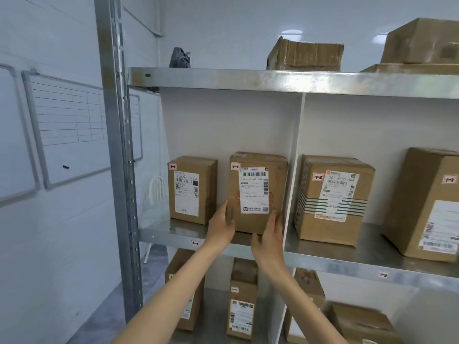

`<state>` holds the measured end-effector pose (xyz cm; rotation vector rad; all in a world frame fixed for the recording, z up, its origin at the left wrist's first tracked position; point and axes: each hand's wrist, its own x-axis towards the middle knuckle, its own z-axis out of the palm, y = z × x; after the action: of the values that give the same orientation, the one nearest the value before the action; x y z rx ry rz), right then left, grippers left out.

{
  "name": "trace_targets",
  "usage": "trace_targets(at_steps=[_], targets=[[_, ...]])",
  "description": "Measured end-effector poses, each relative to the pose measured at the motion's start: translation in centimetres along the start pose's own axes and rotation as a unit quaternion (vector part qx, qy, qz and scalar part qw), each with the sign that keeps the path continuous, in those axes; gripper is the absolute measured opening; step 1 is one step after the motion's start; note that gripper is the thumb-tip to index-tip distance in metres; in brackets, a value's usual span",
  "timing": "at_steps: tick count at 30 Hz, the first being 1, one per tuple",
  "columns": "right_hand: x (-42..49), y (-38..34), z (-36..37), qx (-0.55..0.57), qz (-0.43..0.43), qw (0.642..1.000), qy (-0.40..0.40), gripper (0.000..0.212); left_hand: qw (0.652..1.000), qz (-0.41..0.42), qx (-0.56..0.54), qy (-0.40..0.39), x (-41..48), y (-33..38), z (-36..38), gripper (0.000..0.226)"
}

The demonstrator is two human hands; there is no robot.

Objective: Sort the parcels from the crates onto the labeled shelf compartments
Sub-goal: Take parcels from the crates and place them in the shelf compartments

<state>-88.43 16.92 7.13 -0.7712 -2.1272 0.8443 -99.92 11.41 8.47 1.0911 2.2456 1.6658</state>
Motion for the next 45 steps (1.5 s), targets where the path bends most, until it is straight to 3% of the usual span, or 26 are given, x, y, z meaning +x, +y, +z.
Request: trace_targets(at_steps=[14, 17, 20, 24, 27, 29, 35, 39, 45], targets=[[-1.5, 0.3, 1.9, -0.031, 0.0, 0.999, -0.022, 0.074, 1.0, 0.01, -0.02, -0.013, -1.3, -1.0, 0.3, 0.061], [-2.0, -0.1, 2.4, -0.004, -0.042, 0.999, -0.02, 0.068, 0.996, 0.048, -0.032, 0.067, -1.8, -1.4, -1.0, 0.054], [-2.2, -1.2, 2.8, 0.036, -0.096, 0.993, -0.051, 0.061, 0.973, 0.102, -0.036, 0.203, -1.6, -2.0, -3.6, 0.049], [-0.5, -3.8, 4.7, 0.106, -0.093, 0.981, -0.131, 0.061, 0.945, 0.058, -0.001, 0.323, 0.4, -2.9, -7.1, 0.057], [2.3, -5.4, 7.2, 0.135, -0.059, 0.976, -0.16, 0.065, 0.959, -0.022, 0.042, 0.278, 2.7, -4.4, -8.5, 0.08], [3.8, -6.0, 9.1, 0.162, -0.034, 0.972, -0.164, 0.069, 0.976, -0.026, 0.036, 0.214, 4.1, -5.7, -9.2, 0.086], [5.4, -6.3, 12.3, 0.198, 0.007, 0.969, -0.148, 0.077, 0.985, -0.016, 0.043, 0.165, 6.4, -9.9, -9.5, 0.056], [6.1, -5.7, 13.1, 0.179, -0.002, 0.972, -0.153, 0.08, 0.986, 0.002, 0.062, 0.155, 5.4, -9.1, -10.0, 0.055], [6.8, -5.5, 13.2, 0.153, 0.001, 0.974, -0.167, 0.081, 0.991, -0.018, 0.07, 0.115, 5.7, -9.0, -10.1, 0.07]])
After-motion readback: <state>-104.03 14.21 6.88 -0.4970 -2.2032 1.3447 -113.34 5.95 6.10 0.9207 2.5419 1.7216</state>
